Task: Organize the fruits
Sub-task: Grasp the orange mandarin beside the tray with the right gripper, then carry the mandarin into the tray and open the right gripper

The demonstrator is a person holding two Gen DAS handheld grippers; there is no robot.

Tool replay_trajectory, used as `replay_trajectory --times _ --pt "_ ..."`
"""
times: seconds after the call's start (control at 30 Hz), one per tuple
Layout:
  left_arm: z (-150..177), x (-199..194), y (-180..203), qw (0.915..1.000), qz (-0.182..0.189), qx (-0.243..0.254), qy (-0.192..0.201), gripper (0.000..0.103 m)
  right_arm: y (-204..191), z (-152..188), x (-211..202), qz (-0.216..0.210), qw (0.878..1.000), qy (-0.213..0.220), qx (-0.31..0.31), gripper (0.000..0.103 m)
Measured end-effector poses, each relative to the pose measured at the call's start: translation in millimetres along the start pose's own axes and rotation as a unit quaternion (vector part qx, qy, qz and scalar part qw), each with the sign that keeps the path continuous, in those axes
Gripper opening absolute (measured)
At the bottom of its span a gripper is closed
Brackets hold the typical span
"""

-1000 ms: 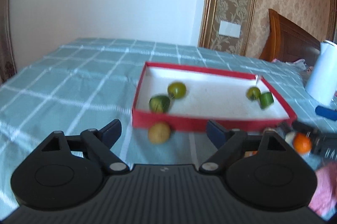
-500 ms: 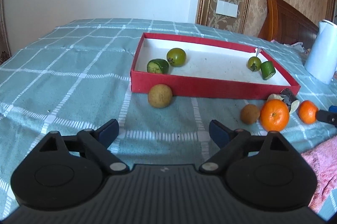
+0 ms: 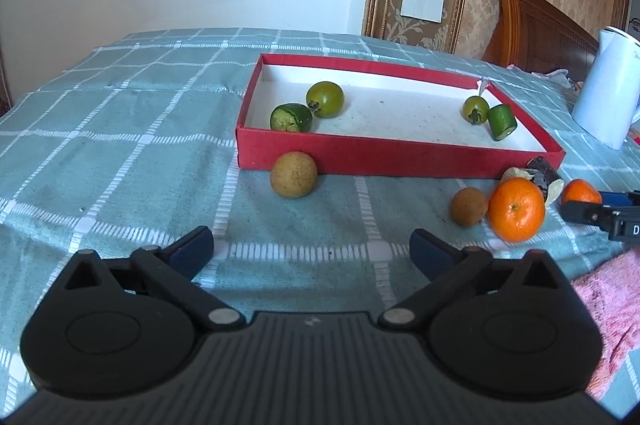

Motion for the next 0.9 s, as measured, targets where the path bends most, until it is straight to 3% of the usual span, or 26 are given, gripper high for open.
replay_trajectory --times 0.13,0.4,0.9 --pt "0.0 0.0 0.0 1.0000 0.000 0.000 0.000 0.103 -8.2 -0.3 -2.3 0.002 1.000 0.007 -0.017 0.044" --pt "0.3 0.1 0.0 1.0000 0.000 0.000 0.000 0.103 -5.2 -5.2 -12.1 0.016 0.999 0.027 -0.008 0.043" --pt "2.2 1.3 2.8 0.9999 -0.004 0.014 -0.005 0.103 -21.0 -44.5 -15.9 0.015 0.997 0.062 -0.040 0.043"
Point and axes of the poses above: each gripper's, at about its wrist camera, not at the fingertips, and x roughly the way its jaws point, y to its right, z to its underside, the point moved 7 cm from there along x, roughly the way its jaws point
